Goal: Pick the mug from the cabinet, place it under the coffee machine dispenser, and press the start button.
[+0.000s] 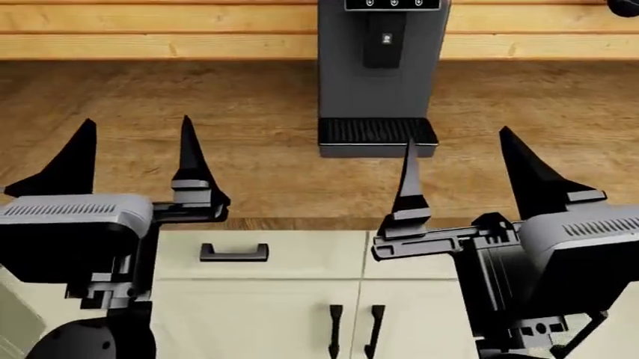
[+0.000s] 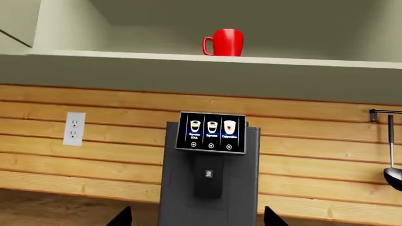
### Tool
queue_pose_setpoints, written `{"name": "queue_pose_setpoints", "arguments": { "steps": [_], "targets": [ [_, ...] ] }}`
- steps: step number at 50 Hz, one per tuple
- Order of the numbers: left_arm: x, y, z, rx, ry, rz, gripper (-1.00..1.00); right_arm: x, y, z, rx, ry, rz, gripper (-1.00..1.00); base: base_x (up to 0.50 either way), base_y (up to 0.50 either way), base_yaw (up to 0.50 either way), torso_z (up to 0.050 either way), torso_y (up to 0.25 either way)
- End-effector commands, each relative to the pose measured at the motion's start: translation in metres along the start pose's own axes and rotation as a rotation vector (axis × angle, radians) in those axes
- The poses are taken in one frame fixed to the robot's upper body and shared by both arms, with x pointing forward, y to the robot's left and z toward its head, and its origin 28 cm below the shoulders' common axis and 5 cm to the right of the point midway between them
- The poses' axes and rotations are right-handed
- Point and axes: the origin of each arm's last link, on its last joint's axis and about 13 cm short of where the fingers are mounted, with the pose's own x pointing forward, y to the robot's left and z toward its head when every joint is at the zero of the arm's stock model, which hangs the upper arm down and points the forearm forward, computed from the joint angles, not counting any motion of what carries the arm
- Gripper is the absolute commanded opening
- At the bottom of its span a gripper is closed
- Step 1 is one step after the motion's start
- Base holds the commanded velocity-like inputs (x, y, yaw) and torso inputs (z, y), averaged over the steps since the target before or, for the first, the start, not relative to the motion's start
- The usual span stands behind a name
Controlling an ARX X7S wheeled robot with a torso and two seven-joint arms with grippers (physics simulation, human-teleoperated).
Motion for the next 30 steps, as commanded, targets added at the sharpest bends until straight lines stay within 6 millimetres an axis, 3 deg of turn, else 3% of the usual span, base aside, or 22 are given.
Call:
{"name": "queue_pose_setpoints", "arguments": {
  "steps": [1, 3, 6, 8, 11, 15, 17, 18, 19, 30],
  "targets": [
    [-0.001, -0.002, -0.003, 0.010, 0.012, -0.009, 1.00, -0.001, 0.000, 0.002, 0.007, -0.008, -0.007, 1.00, 0.12, 0.50, 0.00, 0.000, 0.000],
    [0.000, -0.002, -0.004, -0.002, 0.025, -0.003, 1.00, -0.001, -0.001, 0.004, 0.010, -0.011, -0.013, 1.00, 0.12, 0.50, 0.00, 0.000, 0.000],
    [0.093, -0.013, -0.011, -0.072, 0.083, 0.163, 1.00, 0.022, -0.009, 0.031, -0.005, -0.038, -0.032, 1.00, 0.08, 0.33, 0.00, 0.000, 0.000],
    [0.129, -0.018, -0.017, -0.083, 0.104, 0.194, 1.00, 0.031, -0.010, 0.047, -0.017, -0.047, -0.035, 1.00, 0.00, 0.00, 0.00, 0.000, 0.000],
    [0.163, -0.020, -0.034, -0.052, 0.128, 0.208, 1.00, 0.042, -0.011, 0.065, -0.038, -0.067, -0.037, 1.00, 0.00, 0.00, 0.00, 0.000, 0.000],
    [0.195, -0.016, -0.064, -0.099, 0.304, 0.259, 1.00, 0.052, -0.012, 0.086, -0.059, -0.095, -0.037, 1.00, 0.00, 0.00, 0.00, 0.000, 0.000],
    [0.214, -0.014, -0.066, -0.123, 0.340, 0.262, 1.00, 0.055, -0.012, 0.095, -0.063, -0.128, -0.028, 1.00, 0.40, 0.00, 0.00, 0.000, 0.000],
    [0.219, -0.014, -0.067, -0.116, 0.345, 0.252, 1.00, 0.055, -0.012, 0.100, -0.064, -0.137, -0.021, 1.00, 0.50, 0.00, 0.00, 0.000, 0.000],
    [0.209, -0.012, -0.085, -0.097, 0.458, 0.251, 1.00, 0.056, -0.013, 0.106, -0.067, -0.145, -0.015, 1.00, 0.50, 0.00, 0.00, 0.000, 0.000],
    [0.209, -0.001, -0.086, -0.156, 0.443, 0.224, 1.00, 0.049, -0.010, 0.164, -0.141, -0.215, 0.016, 1.00, 0.50, 0.00, 0.00, 0.000, 0.000]
  ]
}}
